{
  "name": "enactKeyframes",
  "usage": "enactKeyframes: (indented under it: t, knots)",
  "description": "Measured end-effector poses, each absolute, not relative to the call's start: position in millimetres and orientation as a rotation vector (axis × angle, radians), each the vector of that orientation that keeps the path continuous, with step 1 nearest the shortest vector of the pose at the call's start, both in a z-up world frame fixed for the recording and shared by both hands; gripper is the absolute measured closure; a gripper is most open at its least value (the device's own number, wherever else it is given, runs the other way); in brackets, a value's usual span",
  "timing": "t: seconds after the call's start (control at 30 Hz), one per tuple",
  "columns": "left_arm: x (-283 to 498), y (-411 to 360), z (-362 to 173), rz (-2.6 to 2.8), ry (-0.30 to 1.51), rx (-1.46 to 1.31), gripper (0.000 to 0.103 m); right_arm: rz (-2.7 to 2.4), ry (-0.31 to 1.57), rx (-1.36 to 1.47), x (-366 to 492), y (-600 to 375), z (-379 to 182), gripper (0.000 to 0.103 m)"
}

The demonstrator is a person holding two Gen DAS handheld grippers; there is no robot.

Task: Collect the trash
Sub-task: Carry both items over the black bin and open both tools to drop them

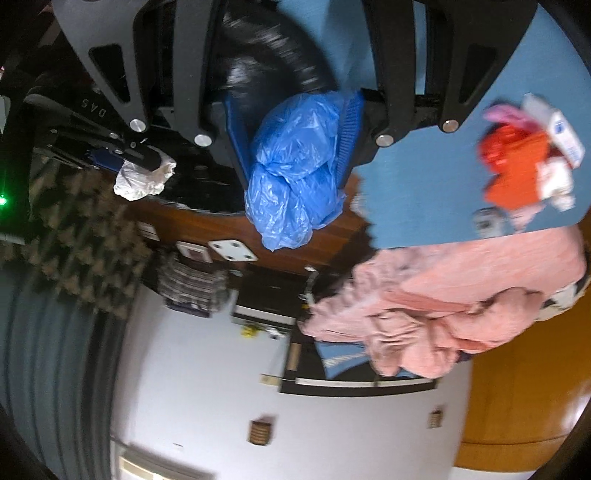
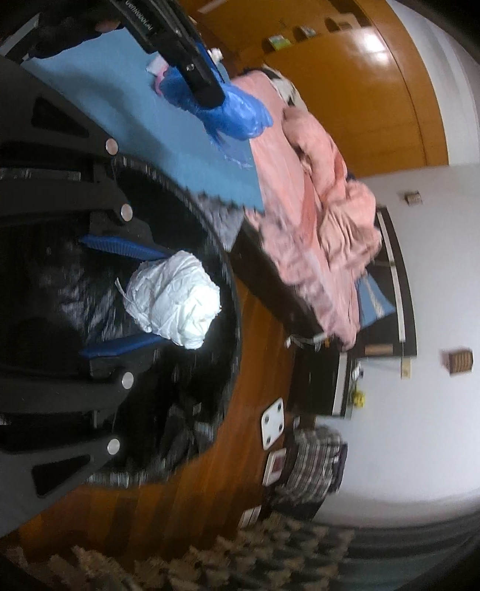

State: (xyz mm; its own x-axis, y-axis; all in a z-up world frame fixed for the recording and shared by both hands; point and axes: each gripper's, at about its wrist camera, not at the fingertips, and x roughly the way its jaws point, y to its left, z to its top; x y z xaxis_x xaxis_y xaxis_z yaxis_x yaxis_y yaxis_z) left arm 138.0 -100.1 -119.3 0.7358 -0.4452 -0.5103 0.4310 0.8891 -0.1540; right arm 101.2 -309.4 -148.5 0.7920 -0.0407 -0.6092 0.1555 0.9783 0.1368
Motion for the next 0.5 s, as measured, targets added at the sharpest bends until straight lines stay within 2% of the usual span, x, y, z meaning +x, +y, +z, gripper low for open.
enactKeyframes:
  t: [0.03, 0.1, 0.13, 0.17, 0.27, 0.3, 0.37, 0.5]
  knots:
    - [138.9, -110.6, -123.3, -0.51, 0.577, -0.021, 0.056, -0.122, 0.65, 0.186, 99.2, -316.9, -149.2, 0.06]
    - [141.6, -122.5, -127.6, -0.539, 0.591, -0.014, 0.042, -0.166, 0.65, 0.193, 93.2, -332.5, -150.9, 0.055]
    - [143.4, -128.2, -130.9, -0.557, 0.597, -0.011, 0.027, -0.189, 0.646, 0.199, 90.8, -339.2, -150.9, 0.045]
    - [142.4, -128.6, -131.9, -0.557, 0.597, -0.01, 0.02, -0.206, 0.641, 0.204, 88.8, -342.8, -150.6, 0.038]
    - [138.7, -121.3, -134.7, -0.541, 0.6, -0.007, 0.016, -0.233, 0.622, 0.206, 84.3, -350.3, -149.5, 0.014]
    - [138.0, -116.0, -134.6, -0.525, 0.602, -0.006, 0.015, -0.236, 0.617, 0.203, 84.4, -349.2, -148.9, 0.01]
    - [134.9, -99.6, -133.0, -0.466, 0.594, -0.008, 0.013, -0.225, 0.606, 0.204, 85.2, -344.8, -147.6, 0.006]
    - [130.0, -58.0, -128.1, -0.313, 0.572, 0.023, 0.012, -0.147, 0.597, 0.209, 94.9, -314.8, -144.7, 0.006]
